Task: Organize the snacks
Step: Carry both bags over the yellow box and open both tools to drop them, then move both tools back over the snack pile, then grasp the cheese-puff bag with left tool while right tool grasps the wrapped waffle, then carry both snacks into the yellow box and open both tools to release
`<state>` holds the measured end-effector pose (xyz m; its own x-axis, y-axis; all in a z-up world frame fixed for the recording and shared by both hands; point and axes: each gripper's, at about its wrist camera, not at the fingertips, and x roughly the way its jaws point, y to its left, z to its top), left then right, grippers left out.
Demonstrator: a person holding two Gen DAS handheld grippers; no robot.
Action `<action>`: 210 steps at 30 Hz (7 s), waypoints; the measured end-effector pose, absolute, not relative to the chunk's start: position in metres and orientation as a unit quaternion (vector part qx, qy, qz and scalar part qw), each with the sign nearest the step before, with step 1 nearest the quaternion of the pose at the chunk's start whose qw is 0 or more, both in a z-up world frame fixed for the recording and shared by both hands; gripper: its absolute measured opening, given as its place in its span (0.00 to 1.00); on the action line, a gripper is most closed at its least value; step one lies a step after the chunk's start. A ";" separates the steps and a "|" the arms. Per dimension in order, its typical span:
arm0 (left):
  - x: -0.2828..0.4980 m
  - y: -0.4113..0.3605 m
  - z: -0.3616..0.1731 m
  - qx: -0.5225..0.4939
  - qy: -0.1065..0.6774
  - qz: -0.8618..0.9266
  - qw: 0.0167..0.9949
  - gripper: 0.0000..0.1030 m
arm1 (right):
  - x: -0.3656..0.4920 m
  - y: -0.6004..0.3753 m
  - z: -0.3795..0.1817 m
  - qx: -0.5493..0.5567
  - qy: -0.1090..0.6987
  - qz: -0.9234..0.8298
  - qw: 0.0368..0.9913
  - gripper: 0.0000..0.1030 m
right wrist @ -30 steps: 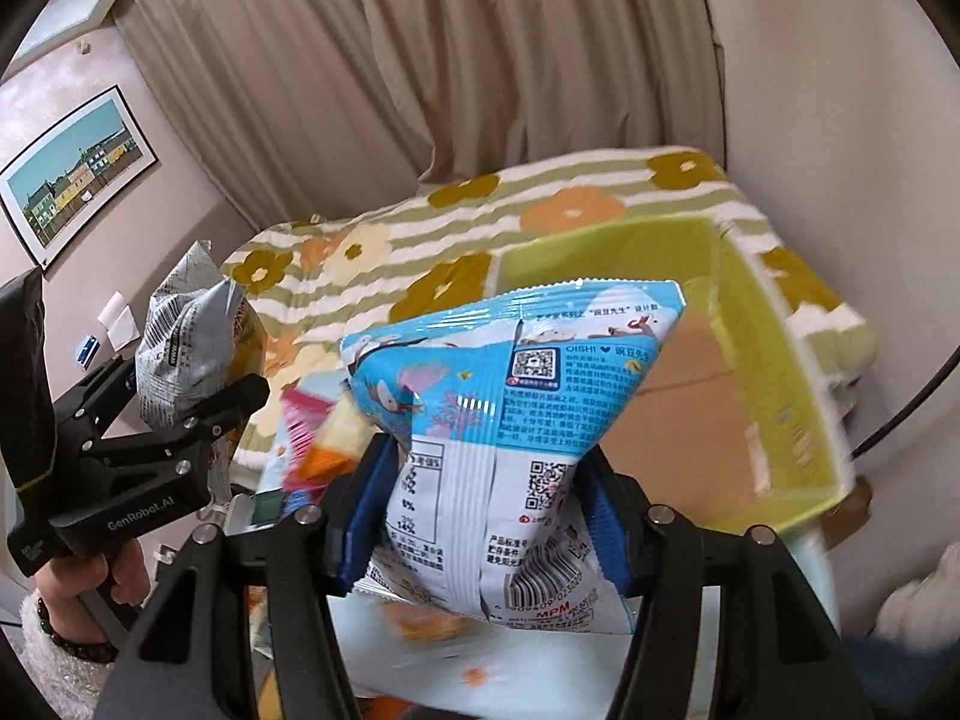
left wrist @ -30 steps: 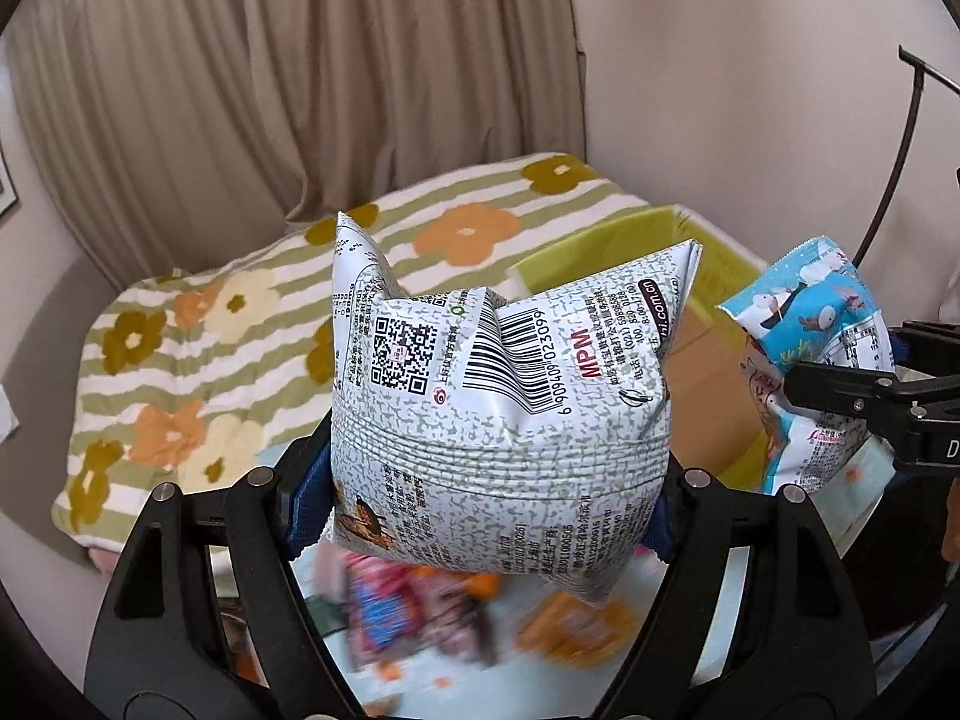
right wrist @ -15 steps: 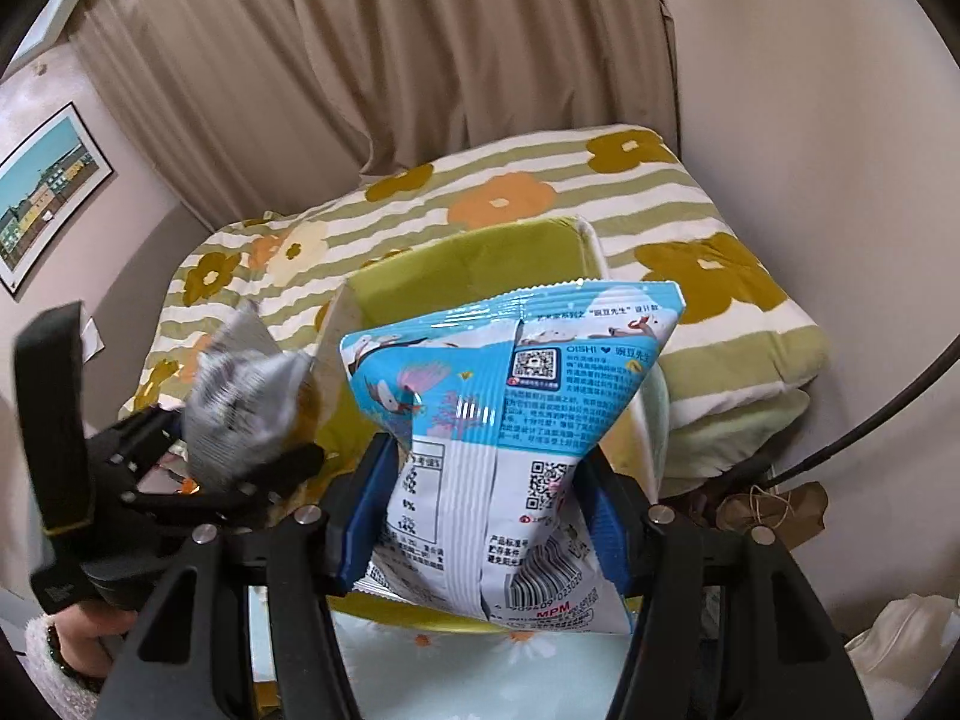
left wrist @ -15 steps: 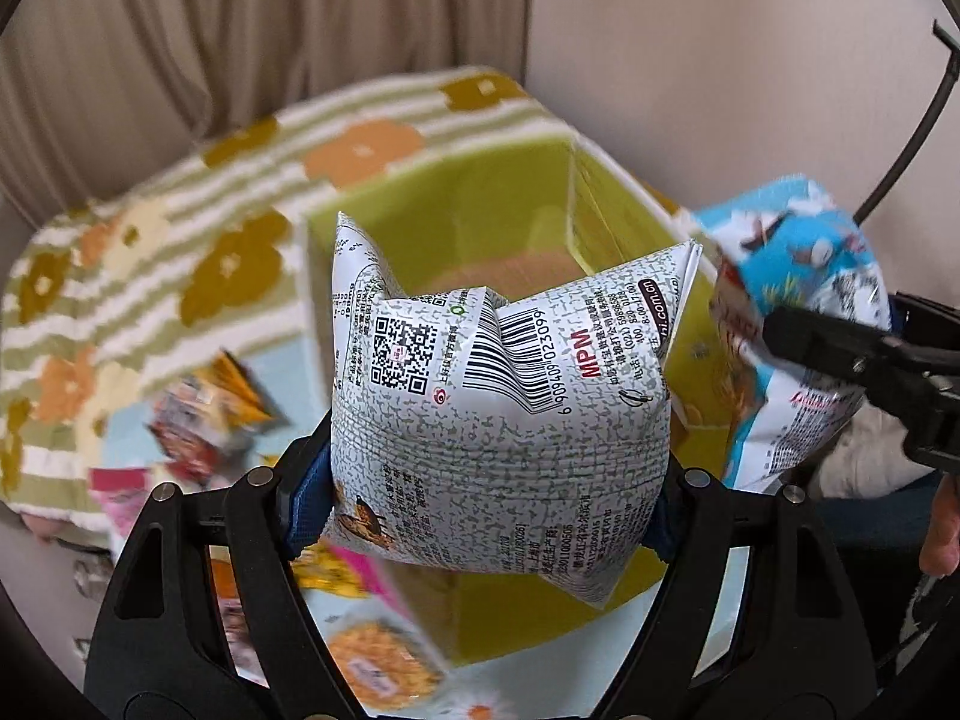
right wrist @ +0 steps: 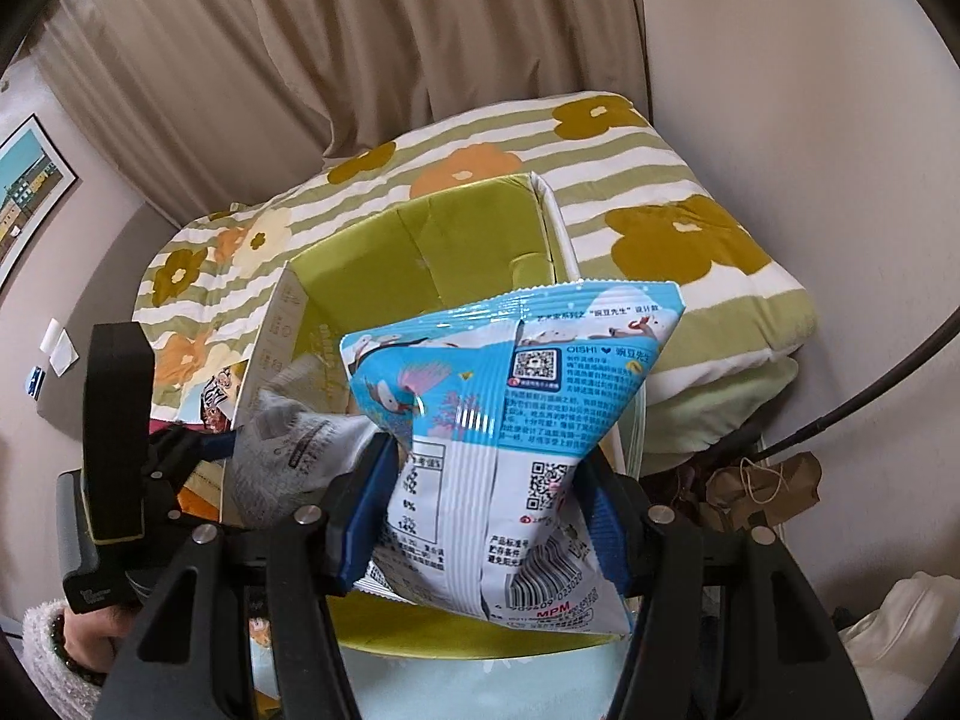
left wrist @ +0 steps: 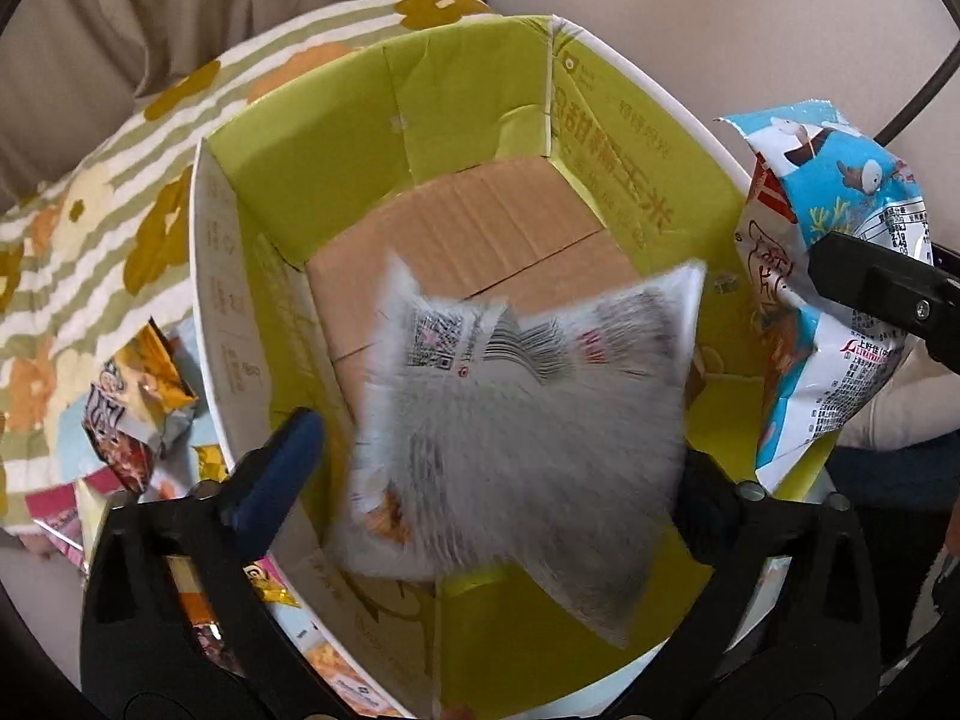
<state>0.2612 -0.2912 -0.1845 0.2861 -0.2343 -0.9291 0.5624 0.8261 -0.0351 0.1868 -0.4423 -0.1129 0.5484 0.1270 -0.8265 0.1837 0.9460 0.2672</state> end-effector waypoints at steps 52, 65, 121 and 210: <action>0.152 -0.188 -0.068 0.090 0.445 -0.135 0.880 1.00 | 0.132 -0.387 -0.043 0.067 0.382 0.066 0.919 1.00; 0.105 -0.053 -0.059 0.068 0.433 -0.007 0.899 1.00 | 0.120 -0.287 -0.043 0.015 0.357 0.159 0.920 1.00; 0.140 0.102 -0.293 0.095 0.610 -0.051 0.785 0.94 | 0.149 -0.149 -0.275 -0.020 0.569 0.093 0.817 1.00; 0.351 -0.287 -0.137 0.125 0.477 -0.181 0.851 0.90 | 0.278 -0.434 -0.102 0.055 0.465 0.041 0.882 0.72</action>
